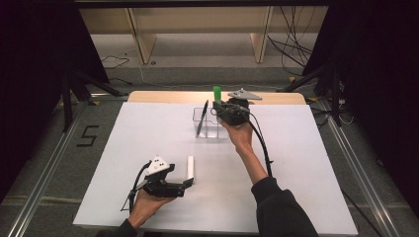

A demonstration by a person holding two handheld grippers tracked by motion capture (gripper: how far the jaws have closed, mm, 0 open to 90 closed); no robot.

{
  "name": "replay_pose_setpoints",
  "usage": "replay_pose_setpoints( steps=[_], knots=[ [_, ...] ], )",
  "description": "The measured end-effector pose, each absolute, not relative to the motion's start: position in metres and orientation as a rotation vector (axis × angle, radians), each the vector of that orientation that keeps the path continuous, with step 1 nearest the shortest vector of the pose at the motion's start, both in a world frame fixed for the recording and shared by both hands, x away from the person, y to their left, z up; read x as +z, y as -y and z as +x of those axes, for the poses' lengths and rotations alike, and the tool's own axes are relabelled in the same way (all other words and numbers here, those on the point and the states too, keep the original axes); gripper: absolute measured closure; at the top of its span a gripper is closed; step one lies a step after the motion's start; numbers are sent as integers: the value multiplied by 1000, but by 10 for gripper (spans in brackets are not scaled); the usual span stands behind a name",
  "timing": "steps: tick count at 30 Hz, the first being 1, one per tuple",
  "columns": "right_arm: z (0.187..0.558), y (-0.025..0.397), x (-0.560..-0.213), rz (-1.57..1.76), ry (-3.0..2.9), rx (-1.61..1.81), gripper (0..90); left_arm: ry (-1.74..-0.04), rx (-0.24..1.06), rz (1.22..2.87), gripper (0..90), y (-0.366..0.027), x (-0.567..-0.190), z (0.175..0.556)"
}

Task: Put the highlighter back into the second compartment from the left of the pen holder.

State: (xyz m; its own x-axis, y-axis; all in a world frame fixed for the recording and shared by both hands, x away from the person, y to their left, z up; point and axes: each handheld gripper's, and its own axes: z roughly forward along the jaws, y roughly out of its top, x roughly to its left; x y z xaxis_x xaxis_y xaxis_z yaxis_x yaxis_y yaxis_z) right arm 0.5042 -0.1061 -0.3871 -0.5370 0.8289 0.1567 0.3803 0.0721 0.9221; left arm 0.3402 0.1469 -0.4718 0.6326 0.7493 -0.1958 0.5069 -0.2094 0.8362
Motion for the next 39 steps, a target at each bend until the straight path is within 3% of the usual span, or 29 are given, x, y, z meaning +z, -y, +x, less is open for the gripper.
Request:
replay_pose_setpoints(
  steps=[17,39],
  knots=[
    [528,83,-399,1255,-1913,1406,771,-1002,316,1879,102,-148,-472,340],
    [532,76,-411,1265,-1941,1354,769,-1016,318,1886,102,-149,-473,342]
  ],
)
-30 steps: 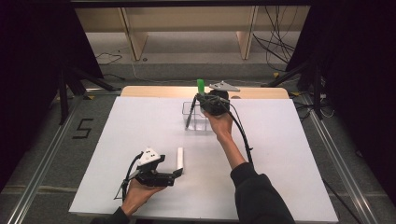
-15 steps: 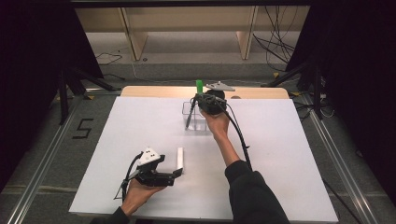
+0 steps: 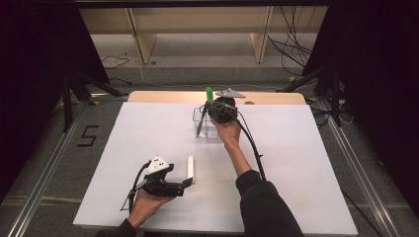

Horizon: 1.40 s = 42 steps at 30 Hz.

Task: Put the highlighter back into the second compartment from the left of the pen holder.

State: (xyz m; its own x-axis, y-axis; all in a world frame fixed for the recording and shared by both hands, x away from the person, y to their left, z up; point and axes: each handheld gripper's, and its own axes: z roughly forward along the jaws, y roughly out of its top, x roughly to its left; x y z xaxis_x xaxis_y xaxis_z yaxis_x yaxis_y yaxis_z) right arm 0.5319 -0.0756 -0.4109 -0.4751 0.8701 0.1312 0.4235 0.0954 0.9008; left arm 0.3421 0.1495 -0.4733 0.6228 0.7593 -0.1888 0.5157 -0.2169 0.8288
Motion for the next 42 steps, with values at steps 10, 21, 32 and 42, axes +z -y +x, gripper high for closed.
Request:
replay_pose_setpoints(
  steps=[10,21,32,42],
  knots=[
    [531,73,-415,1276,-1940,1346,768,-1021,319,1882,102,-150,-474,343],
    [530,74,-418,1266,-1942,1327,730,-1024,308,1890,102,-149,-474,343],
    [512,97,-386,1198,-1933,1393,462,-1031,302,1896,100,-148,-475,344],
    [475,131,-386,1157,-1976,1375,369,-1047,304,1908,100,-143,-476,345]
  ],
)
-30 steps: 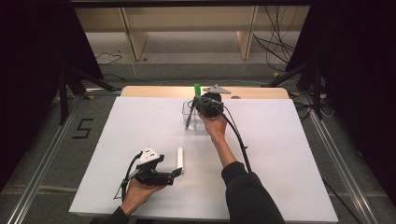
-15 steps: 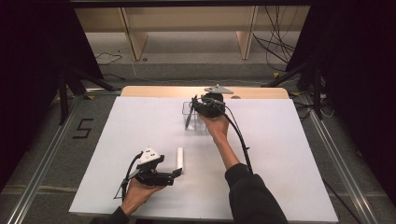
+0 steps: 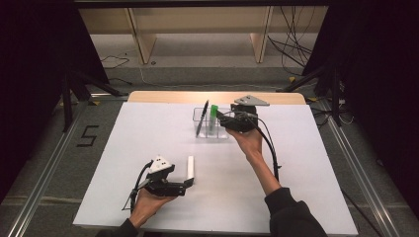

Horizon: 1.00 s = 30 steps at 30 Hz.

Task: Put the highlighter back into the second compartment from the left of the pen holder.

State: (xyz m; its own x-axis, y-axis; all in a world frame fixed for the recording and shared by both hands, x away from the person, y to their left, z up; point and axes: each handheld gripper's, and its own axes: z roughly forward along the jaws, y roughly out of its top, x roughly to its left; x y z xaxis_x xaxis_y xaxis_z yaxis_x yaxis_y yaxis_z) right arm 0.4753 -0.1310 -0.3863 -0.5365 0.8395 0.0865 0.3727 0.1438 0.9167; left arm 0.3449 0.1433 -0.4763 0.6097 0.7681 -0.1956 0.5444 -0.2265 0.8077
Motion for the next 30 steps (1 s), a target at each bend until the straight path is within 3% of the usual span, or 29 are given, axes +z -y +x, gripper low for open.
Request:
replay_pose_setpoints(
  steps=[16,30],
  knots=[
    [414,164,-401,1078,-2011,1365,320,-1078,286,1922,115,-134,-476,347],
    [382,186,-421,1088,-1998,1366,301,-1119,293,1915,120,-133,-476,352]
  ],
)
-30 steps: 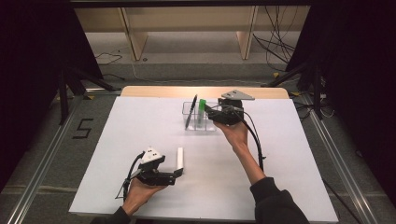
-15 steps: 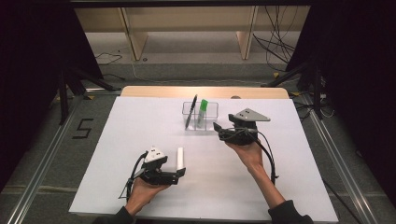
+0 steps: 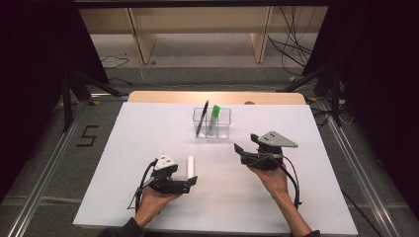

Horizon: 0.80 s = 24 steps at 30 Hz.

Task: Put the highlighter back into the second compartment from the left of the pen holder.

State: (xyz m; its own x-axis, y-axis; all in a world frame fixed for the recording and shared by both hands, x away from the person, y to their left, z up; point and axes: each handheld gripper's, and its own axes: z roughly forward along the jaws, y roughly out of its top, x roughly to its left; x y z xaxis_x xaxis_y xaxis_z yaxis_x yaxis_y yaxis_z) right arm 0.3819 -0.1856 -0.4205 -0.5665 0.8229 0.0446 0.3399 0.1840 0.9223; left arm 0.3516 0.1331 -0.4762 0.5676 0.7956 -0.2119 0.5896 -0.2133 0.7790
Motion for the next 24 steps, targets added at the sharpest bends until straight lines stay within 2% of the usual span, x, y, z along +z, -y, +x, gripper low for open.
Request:
replay_pose_setpoints(
  steps=[24],
  knots=[
    [345,201,-451,1087,-2053,1371,264,-1172,321,1929,131,-120,-468,373]
  ],
)
